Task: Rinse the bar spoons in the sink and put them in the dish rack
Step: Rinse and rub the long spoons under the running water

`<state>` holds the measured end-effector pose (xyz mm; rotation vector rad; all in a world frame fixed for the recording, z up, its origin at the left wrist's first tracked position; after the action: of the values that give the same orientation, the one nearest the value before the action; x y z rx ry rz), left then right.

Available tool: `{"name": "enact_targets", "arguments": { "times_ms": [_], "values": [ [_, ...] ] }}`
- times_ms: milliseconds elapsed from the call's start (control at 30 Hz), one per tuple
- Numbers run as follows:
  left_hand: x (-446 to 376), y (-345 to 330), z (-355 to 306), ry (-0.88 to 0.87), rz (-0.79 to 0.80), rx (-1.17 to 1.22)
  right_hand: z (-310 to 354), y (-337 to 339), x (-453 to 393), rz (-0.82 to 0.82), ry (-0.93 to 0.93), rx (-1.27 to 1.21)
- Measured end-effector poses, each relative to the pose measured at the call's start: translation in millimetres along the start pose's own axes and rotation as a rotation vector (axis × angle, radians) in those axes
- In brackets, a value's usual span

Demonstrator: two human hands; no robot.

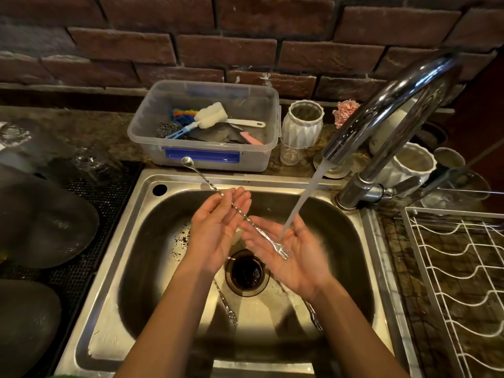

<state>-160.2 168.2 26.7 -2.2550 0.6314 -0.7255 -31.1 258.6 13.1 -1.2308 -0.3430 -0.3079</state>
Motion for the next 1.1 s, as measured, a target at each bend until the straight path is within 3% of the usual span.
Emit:
{"name": "enact_targets", "arguments": {
  "times_ms": [600,867,1100],
  "values": [
    [35,-11,43,0.106,0.044,0.002,-11,7,58,-0.140,0.155,0.113],
    [55,-14,69,0.173,0.022,0.031,-20,19,92,-0.122,0.157,0.083],
    [60,-15,81,0.237,-0.027,0.029,-26,28,120,-0.251,0.155,0.070]
  ]
}}
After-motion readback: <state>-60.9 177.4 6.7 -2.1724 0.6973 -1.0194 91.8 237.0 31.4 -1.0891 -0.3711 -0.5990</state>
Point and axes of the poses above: each hand's wrist, its own x-axis away from the middle knuckle, its own y-axis out of the back of the hand, z = x × y, the point moved 2 cm from there along -x, towards the middle knuckle, and after that the axes turned 6 degrees about -y, right-handed, at the moved point
